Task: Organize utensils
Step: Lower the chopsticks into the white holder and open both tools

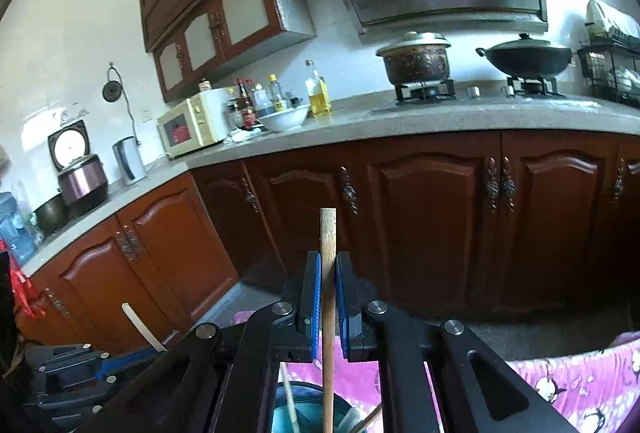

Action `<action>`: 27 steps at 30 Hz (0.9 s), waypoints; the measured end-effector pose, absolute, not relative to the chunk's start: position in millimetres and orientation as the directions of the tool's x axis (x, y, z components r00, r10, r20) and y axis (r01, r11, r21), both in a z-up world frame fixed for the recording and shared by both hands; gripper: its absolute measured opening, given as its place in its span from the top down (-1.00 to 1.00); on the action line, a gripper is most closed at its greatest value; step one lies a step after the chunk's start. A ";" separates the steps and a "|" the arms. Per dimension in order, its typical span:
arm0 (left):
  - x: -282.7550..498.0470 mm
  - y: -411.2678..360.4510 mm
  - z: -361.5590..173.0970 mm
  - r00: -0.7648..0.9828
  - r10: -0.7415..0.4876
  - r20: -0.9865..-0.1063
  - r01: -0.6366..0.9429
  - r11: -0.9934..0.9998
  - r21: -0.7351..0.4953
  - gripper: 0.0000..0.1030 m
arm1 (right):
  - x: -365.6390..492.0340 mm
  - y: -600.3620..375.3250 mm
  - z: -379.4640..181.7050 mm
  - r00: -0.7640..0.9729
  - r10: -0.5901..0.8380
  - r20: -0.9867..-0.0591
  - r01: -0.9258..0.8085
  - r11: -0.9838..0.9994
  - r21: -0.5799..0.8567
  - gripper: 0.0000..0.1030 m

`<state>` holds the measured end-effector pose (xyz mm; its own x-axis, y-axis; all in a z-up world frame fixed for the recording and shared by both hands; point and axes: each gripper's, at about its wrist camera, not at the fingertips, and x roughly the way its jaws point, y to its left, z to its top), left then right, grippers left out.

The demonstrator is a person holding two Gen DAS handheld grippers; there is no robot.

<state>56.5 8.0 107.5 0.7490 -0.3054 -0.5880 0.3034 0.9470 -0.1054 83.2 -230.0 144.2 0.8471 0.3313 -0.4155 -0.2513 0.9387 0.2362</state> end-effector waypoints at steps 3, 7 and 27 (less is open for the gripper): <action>59.1 3.1 97.4 0.742 -0.297 -0.601 0.299 0.949 -0.101 0.91 | 78.9 -236.6 130.3 0.838 0.327 -0.437 -0.239 0.939 0.246 0.88; 60.6 0.0 88.1 0.737 -0.287 -0.611 0.288 0.952 -0.100 0.91 | 72.9 -248.4 119.9 0.808 0.344 -0.478 -0.237 0.933 0.271 0.88; 50.1 1.0 77.5 0.730 -0.261 -0.631 0.237 0.963 -0.124 0.16 | 47.6 -267.9 103.0 0.715 0.402 -0.571 -0.250 0.911 0.329 0.31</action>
<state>50.1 1.0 77.5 0.7304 -0.2614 -0.6310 0.2373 0.9634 -0.1245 47.6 -267.9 103.0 0.7153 0.4022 -0.5715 -0.2497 0.9109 0.3286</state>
